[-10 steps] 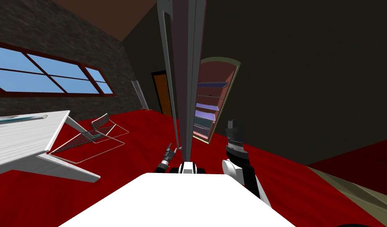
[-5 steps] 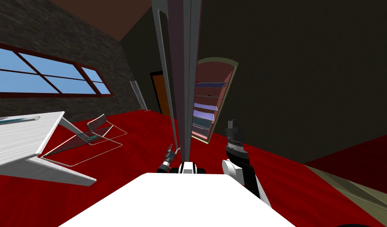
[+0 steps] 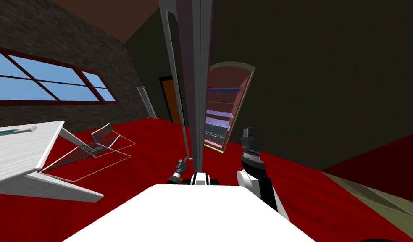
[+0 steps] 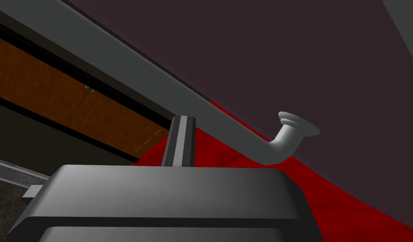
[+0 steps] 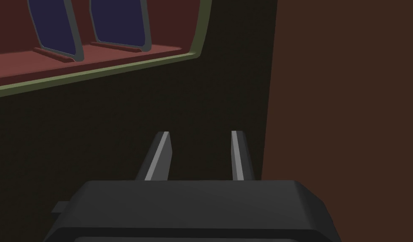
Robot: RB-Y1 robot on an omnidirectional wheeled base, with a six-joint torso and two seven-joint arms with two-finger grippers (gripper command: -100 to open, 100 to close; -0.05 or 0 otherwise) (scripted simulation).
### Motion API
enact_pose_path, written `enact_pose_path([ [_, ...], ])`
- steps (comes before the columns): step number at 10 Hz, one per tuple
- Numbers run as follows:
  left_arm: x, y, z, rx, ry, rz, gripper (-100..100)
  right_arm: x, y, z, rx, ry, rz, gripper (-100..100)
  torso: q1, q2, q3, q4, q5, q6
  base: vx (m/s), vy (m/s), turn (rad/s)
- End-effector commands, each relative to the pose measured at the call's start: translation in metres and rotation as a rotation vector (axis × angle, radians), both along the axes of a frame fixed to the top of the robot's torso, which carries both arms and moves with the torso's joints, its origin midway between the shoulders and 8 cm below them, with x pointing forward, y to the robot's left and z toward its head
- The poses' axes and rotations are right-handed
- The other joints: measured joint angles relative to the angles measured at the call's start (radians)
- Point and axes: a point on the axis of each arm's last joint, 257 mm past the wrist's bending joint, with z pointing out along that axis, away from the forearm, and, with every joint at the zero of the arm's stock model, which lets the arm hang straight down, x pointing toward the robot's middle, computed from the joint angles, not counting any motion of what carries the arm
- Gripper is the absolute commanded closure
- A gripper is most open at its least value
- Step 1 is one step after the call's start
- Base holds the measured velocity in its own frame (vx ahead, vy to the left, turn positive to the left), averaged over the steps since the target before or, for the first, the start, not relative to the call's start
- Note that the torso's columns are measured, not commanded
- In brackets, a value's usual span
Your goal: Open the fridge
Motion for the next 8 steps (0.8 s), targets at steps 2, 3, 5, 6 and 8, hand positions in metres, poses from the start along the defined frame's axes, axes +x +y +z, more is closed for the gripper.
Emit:
enact_pose_path([
  [2,-0.002,-0.004,0.004,-0.001,-0.006,-0.038,100,0.0,0.0,0.0,0.0,0.0,0.0,0,-0.008,0.002,0.001,0.0,-0.003,-0.002,-0.015,0.181,-0.059],
  [3,-0.003,-0.005,0.005,-0.001,-0.007,-0.048,100,0.0,0.0,0.0,0.0,0.0,0.0,0,-0.009,0.003,0.001,0.0,-0.003,-0.002,-0.011,0.161,-0.053],
  [5,0.015,-0.001,0.011,0.015,-0.02,-0.024,-100,0.0,0.0,0.0,0.0,0.0,0.0,0,-0.007,0.003,0.001,0.0,-0.003,-0.002,-0.04,0.134,-0.146],
  [6,0.015,0.002,0.011,0.007,-0.018,-0.01,-100,0.0,0.0,0.0,0.0,0.0,0.0,0,-0.008,0.006,0.003,0.002,-0.003,-0.001,-0.101,0.053,-0.105],
  [8,0.033,0.008,0.016,0.018,-0.028,0.024,-100,0.0,0.0,0.0,0.001,0.0,0.0,0,-0.01,0.006,0.003,0.004,-0.003,0.001,-0.122,0.043,-0.141],
])
